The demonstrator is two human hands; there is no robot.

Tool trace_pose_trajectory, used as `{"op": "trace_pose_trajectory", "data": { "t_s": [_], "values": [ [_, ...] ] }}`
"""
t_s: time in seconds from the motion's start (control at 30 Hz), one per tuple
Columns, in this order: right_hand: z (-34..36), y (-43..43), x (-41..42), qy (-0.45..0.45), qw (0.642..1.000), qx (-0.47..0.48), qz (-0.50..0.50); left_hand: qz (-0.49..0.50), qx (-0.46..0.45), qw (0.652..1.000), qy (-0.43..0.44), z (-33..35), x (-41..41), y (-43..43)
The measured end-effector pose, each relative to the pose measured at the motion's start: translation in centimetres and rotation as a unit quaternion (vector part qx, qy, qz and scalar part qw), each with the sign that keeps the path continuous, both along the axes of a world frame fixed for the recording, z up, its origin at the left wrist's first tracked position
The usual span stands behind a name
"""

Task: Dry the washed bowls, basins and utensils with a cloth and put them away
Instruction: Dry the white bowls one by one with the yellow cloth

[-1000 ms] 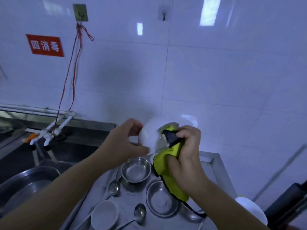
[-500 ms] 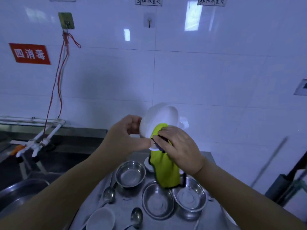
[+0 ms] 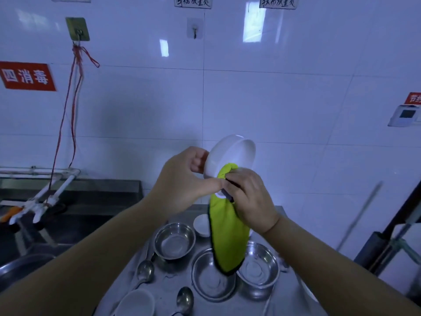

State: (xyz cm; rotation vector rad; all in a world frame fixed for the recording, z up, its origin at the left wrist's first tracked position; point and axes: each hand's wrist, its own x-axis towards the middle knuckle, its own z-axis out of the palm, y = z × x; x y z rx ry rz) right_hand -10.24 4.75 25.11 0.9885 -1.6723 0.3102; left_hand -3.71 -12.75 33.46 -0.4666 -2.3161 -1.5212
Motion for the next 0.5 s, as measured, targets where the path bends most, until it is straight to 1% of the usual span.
{"op": "trace_pose_trajectory", "data": {
  "t_s": [0.03,0.1,0.23,0.33,0.4,0.47,0.5],
  "values": [
    [0.4,0.6,-0.6,0.026,0.999,0.019,-0.006,-0.007,-0.003,1.0,-0.006,0.4,0.0,-0.1],
    [0.9,0.9,-0.9,0.025,1.0,0.008,-0.014,-0.017,0.037,0.999,-0.022,0.5,-0.4,0.2],
    [0.6,-0.4,0.6,-0.062,0.994,-0.085,-0.007,-0.065,0.148,0.987,-0.019,-1.6,-0.8,1.9],
    [0.3,-1.6,1.9,-0.144,0.976,-0.156,0.04,-0.073,0.191,0.979,-0.005,-2.4,-1.2,2.6],
    [0.1,-1.8,2.1,-0.159,0.974,-0.153,0.056,-0.069,0.174,0.982,0.009,-1.8,-1.1,2.6],
    [0.3,-1.1,1.7,-0.127,0.986,-0.1,0.044,-0.069,0.12,0.99,0.022,-1.1,-0.8,2.1],
    [0.5,-0.4,1.2,-0.093,0.993,-0.064,0.031,-0.071,0.088,0.993,0.021,-0.6,-0.6,1.7]
  ]
}}
